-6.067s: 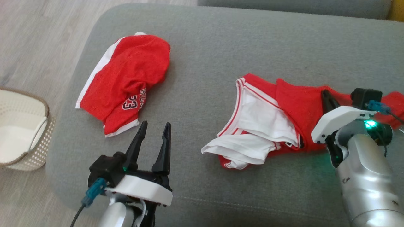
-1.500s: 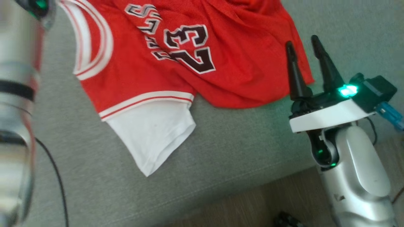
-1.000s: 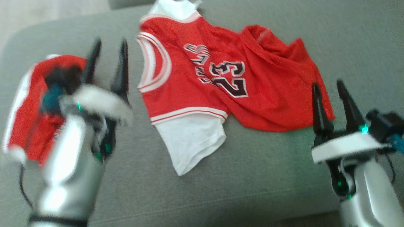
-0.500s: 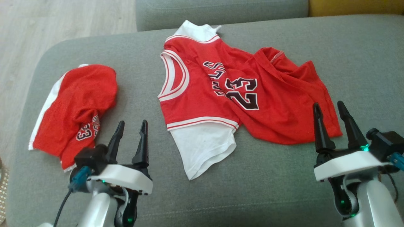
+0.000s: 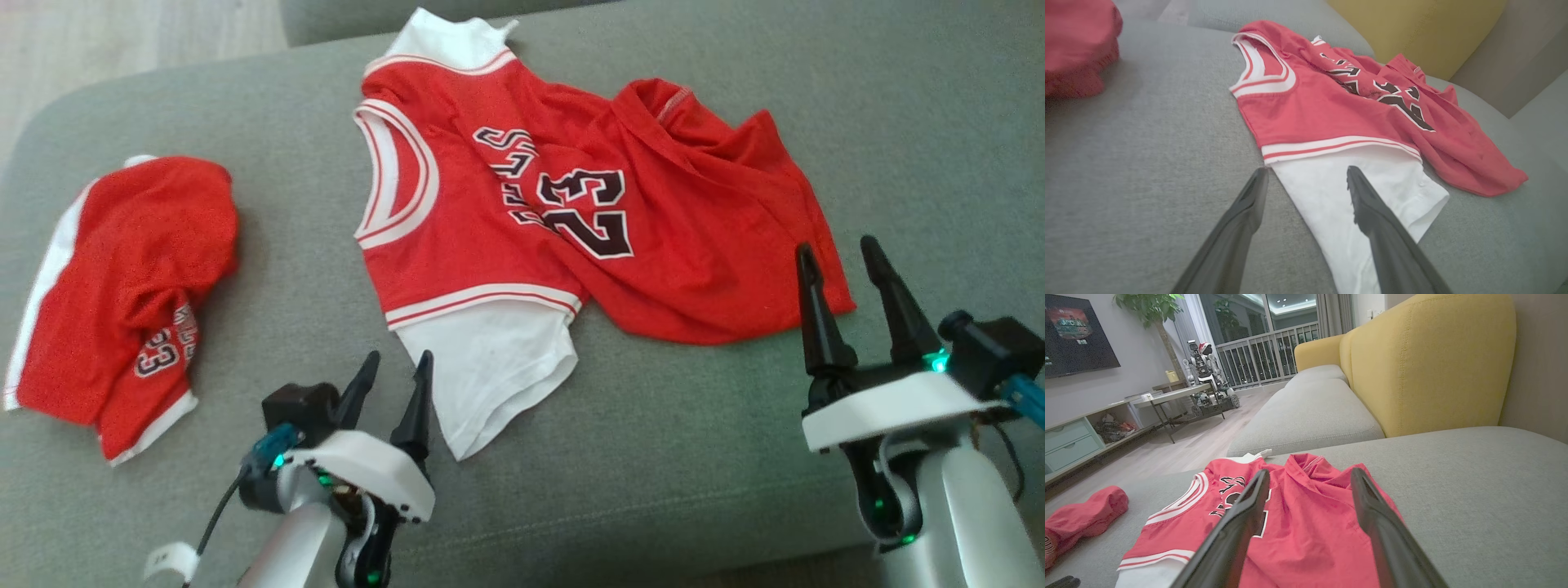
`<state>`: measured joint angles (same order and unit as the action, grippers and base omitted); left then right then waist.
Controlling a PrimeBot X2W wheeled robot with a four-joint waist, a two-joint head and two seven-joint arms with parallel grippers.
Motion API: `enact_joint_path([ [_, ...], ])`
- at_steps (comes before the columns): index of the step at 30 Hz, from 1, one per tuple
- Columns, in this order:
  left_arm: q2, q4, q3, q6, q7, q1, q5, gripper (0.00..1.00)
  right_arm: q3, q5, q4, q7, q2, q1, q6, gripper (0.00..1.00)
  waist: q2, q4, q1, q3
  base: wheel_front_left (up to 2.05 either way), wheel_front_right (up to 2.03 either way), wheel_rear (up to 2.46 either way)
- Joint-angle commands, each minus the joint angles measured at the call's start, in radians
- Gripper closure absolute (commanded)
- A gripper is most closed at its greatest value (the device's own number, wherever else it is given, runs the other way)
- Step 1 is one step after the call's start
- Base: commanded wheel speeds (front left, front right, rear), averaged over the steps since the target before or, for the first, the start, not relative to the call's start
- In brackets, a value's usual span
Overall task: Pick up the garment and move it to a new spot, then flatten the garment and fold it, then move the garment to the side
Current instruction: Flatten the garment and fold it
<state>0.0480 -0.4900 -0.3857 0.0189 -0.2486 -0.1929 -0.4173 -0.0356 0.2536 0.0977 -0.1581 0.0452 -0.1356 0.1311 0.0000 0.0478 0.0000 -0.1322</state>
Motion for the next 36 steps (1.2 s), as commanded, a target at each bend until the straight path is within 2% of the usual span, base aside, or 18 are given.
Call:
enact_joint_path([
  [1, 0.003, 0.0, 0.008, -0.004, -0.003, -0.059, -0.035, 0.0, 0.023, -0.008, -0.043, -0.003, 0.005, -0.05, 0.0, 0.0, 0.0, 0.018, 0.0, -0.02, 0.0, 0.0, 0.0],
  [8, 0.002, -0.111, -0.074, -0.041, 0.021, -0.115, -0.149, 0.0, 0.017, -0.013, -0.041, -0.009, 0.005, -0.059, 0.0, 0.0, 0.0, 0.038, 0.0, -0.041, 0.0, 0.0, 0.0],
  [13, 0.002, -0.169, -0.109, -0.069, 0.03, -0.148, -0.188, 0.0, 0.014, -0.014, -0.039, -0.013, 0.005, -0.064, 0.0, 0.0, 0.0, 0.044, 0.0, -0.047, 0.0, 0.0, 0.0],
  [27, 0.002, -0.255, -0.199, -0.069, 0.063, -0.196, -0.251, 0.0, 0.012, -0.008, -0.03, -0.021, 0.005, -0.073, 0.0, 0.0, 0.0, 0.048, 0.0, -0.054, 0.0, 0.0, 0.0],
  [28, 0.002, -0.26, -0.204, -0.068, 0.064, -0.199, -0.255, 0.36, 0.012, -0.007, -0.029, -0.022, 0.005, -0.074, 0.0, 0.0, 0.0, 0.048, 0.0, -0.054, 0.0, 0.0, 0.0],
  [29, 0.002, -0.264, -0.208, -0.067, 0.065, -0.201, -0.258, 0.84, 0.012, -0.007, -0.028, -0.023, 0.005, -0.074, 0.0, 0.0, 0.0, 0.048, 0.0, -0.054, 0.0, 0.0, 0.0],
  [30, 0.002, -0.268, -0.213, -0.065, 0.065, -0.202, -0.261, 1.0, 0.012, -0.006, -0.027, -0.024, 0.005, -0.074, 0.0, 0.0, 0.0, 0.048, 0.0, -0.054, 0.0, 0.0, 0.0],
  [36, 0.006, -0.283, -0.201, -0.084, 0.026, -0.218, -0.258, 1.0, -0.001, -0.006, -0.017, -0.027, 0.005, -0.07, 0.0, 0.0, 0.0, 0.037, 0.0, -0.046, 0.0, 0.0, 0.0],
])
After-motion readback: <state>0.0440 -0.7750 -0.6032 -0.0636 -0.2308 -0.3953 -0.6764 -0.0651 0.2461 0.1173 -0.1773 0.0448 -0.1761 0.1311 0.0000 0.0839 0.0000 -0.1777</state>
